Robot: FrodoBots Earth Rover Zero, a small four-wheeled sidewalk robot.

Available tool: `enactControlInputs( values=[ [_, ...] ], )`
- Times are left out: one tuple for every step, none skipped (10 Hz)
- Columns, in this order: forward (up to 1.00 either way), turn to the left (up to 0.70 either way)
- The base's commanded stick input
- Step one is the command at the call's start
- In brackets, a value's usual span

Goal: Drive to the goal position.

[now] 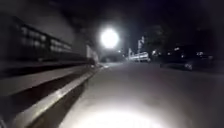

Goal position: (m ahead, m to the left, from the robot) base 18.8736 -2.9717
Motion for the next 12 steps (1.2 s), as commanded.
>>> enactControlInputs(
  values=[
    [1.00,0.00],
    [1.00,0.00],
    [1.00,0.00],
    [1.00,0.00],
    [1.00,0.00],
    [1.00,0.00],
    [1.00,0.00],
    [1.00,0.00],
    [1.00,0.00],
    [1.00,0.00],
    [1.00,0.00],
    [1.00,0.00]
  ],
)
